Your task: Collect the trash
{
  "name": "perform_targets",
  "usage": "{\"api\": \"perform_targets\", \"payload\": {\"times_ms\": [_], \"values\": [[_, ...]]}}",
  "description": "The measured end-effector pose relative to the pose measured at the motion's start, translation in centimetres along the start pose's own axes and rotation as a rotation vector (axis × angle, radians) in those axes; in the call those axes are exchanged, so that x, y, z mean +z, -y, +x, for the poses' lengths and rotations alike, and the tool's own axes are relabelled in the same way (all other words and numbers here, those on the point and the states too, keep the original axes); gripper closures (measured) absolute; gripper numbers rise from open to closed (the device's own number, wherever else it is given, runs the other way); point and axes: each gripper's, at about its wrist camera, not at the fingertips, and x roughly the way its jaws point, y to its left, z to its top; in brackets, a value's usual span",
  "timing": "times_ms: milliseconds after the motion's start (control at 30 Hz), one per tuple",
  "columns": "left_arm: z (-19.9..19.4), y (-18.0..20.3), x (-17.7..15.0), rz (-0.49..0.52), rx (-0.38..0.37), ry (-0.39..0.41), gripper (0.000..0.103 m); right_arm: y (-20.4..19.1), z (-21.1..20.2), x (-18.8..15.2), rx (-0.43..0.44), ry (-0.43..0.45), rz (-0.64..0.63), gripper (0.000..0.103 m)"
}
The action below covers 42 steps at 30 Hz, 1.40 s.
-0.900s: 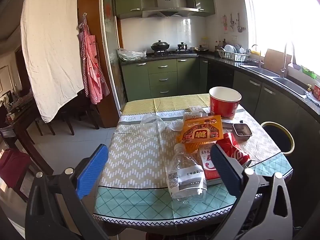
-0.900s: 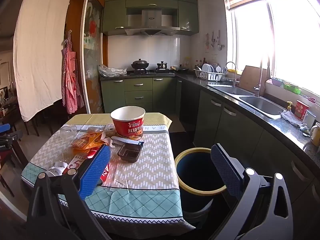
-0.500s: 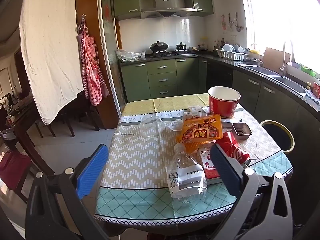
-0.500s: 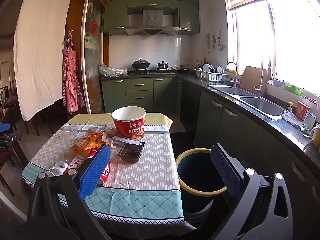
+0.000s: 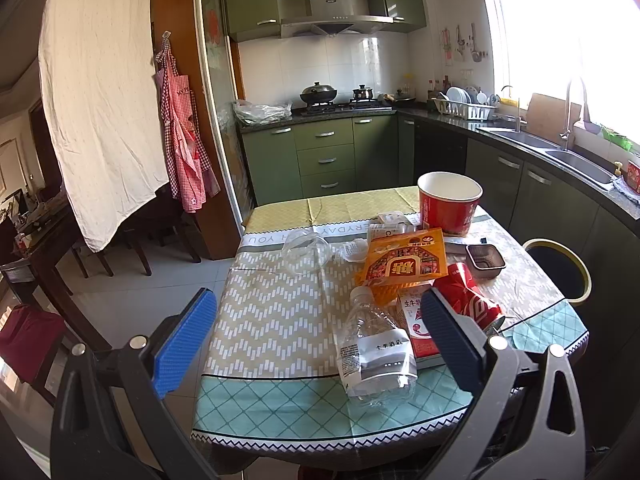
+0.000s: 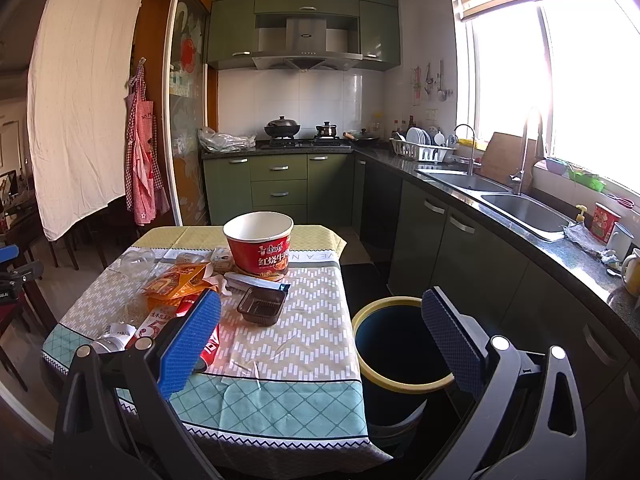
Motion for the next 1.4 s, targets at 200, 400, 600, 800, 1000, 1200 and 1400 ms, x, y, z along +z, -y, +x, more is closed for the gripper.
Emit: {"api": "perform_targets", "payload": {"times_ms": [200, 400, 600, 800, 1000, 1200, 1400], "values": [[0.2, 0.2, -0.1, 0.008, 0.0, -0.005, 0.006, 0.0, 0.3, -0.2, -0.001, -0.002, 0.0, 0.004], [0.5, 0.2, -0.2, 0.011, 0.0, -0.009, 0.006, -0.2, 0.6, -0.4, -0.002, -0.007, 0.0, 0.004], [0.5, 0.3, -0.3, 0.01, 0.001, -0.007, 0.006, 0.0, 1.5, -1.0, 0.0, -0.012, 0.0, 0.004], [0.7, 0.4, -0.5, 0.009, 0.002, -0.011, 0.006, 0.0, 1.5, -1.1, 0.0, -0.013, 0.001, 0.004], [0.9, 0.4, -0.7, 0.009, 0.001, -0.014, 0.006, 0.0, 1.6, -1.2, 0.001, -0.016, 0.001, 0.004], [0.9, 0.3, -0.7, 0.013, 0.0, -0.015, 0.006, 0.1, 1.6, -1.2, 0.0, -0.017, 0.002, 0.004], [0.9, 0.3, -0.7, 0.013, 0.001, -0.016, 0.006, 0.1, 1.6, -1.2, -0.001, -0.018, 0.001, 0.004]]}}
